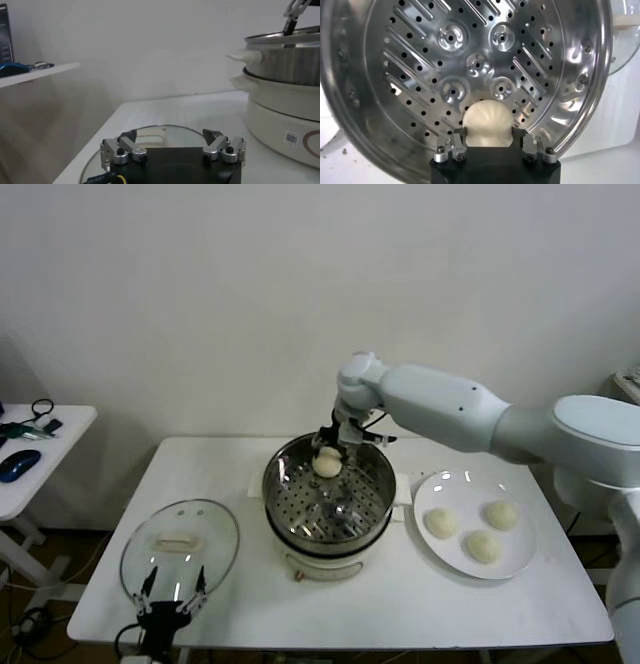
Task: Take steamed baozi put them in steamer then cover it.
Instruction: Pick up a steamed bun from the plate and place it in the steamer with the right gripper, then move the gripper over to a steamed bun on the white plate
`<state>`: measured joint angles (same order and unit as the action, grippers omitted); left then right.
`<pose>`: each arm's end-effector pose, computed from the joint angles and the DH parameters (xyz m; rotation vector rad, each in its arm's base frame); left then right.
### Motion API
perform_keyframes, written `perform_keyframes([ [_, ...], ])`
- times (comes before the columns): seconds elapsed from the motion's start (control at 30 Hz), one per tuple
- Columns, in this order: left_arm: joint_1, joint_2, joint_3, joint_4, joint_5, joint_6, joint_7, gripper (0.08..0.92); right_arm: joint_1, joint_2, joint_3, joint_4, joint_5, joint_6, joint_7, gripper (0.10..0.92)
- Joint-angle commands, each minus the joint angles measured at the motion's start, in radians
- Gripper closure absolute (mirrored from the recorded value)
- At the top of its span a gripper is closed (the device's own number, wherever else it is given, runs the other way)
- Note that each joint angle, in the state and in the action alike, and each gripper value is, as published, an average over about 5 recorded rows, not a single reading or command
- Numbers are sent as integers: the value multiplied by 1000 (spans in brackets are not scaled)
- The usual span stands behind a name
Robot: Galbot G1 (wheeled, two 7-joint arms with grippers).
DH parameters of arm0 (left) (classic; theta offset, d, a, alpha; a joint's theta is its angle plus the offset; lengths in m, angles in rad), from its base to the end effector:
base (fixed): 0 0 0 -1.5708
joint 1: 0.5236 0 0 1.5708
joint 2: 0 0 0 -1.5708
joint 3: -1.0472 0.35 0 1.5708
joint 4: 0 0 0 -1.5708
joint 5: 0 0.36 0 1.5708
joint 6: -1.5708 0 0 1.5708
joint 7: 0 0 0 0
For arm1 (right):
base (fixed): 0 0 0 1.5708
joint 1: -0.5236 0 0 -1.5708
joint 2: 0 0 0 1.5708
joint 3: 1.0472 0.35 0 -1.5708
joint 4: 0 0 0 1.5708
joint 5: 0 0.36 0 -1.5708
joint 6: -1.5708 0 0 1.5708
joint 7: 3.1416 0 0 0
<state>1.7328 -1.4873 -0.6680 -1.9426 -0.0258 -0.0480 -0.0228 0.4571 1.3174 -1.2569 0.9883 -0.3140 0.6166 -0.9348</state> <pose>0.1212 0.0664 -0.3761 0.1543 -2.8755 -0.1806 0.5988 0.1473 -0.1026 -1.9497 0.3610 -2.3529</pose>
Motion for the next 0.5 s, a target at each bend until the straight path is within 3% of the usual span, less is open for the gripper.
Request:
perform_keyframes([
  [0.03,0,0,1,1,0,1,1,177,-21,38,-9,-61,31,29,-11,279],
  [0.13,-3,0,3,2,2,2,1,177,10,29,-34,-42,107,33,-14,224],
  [0.3,-4,-2,6,2,5,4,2,177,140,-41,-61,45,256,29,-37,203],
  [0.5,-7,-4,9,3,12,7,3,177,473,-225,-332,169,828,-130,-135,202],
])
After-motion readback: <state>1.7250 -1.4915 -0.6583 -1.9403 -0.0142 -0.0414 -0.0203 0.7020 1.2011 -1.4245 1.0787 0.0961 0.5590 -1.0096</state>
